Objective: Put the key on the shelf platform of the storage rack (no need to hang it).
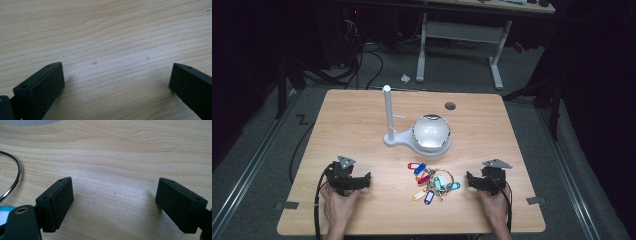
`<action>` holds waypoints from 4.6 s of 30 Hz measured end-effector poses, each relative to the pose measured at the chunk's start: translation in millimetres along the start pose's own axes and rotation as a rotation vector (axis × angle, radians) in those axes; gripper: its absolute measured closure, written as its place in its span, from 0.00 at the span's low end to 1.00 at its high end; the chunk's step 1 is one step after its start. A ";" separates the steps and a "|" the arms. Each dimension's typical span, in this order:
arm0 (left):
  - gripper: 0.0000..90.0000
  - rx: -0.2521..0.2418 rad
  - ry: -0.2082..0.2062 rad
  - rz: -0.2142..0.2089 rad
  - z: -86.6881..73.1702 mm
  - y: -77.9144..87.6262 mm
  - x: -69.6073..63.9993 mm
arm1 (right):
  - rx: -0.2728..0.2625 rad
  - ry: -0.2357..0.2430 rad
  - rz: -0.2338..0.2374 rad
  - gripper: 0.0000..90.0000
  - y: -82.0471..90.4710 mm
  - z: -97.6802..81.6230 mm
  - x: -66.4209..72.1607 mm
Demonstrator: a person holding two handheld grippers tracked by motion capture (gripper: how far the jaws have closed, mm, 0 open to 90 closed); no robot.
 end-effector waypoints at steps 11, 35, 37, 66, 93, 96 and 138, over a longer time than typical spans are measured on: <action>0.00 0.005 -0.008 -0.005 -0.1 0.1 0.2 | -0.007 0.009 0.008 0.20 0.7 -0.6 0.5; 0.00 0.001 -0.021 -0.003 -0.6 -1.0 -0.6 | -0.021 0.048 0.026 0.37 8.9 -3.1 3.5; 0.00 0.001 -0.021 -0.003 -0.6 -1.1 -0.5 | -0.032 0.046 0.041 0.38 12.2 -3.7 4.9; 0.00 0.002 -0.019 -0.003 -0.7 -1.0 -0.6 | -0.058 0.295 0.293 0.43 36.8 10.4 84.4; 0.00 0.002 -0.016 -0.002 -1.0 -1.0 -0.9 | 0.006 0.407 0.262 0.54 10.6 8.0 119.4; 0.00 0.001 -0.016 -0.002 -1.0 -1.0 -0.9 | 0.002 0.412 0.257 0.62 10.5 8.6 118.2; 0.01 0.002 -0.014 -0.003 -1.0 -0.6 -0.9 | -0.085 0.421 0.369 0.94 26.3 9.8 102.8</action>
Point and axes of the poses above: each handheld gripper's, and its own axes: y roughly backward along the jaws, z roughly out of its top, x roughly to its left, the point moved 2 cm from there along -y, roughly forward along the jaws, and after that the axes turned 14 degrees about x, right-handed, at the moved point
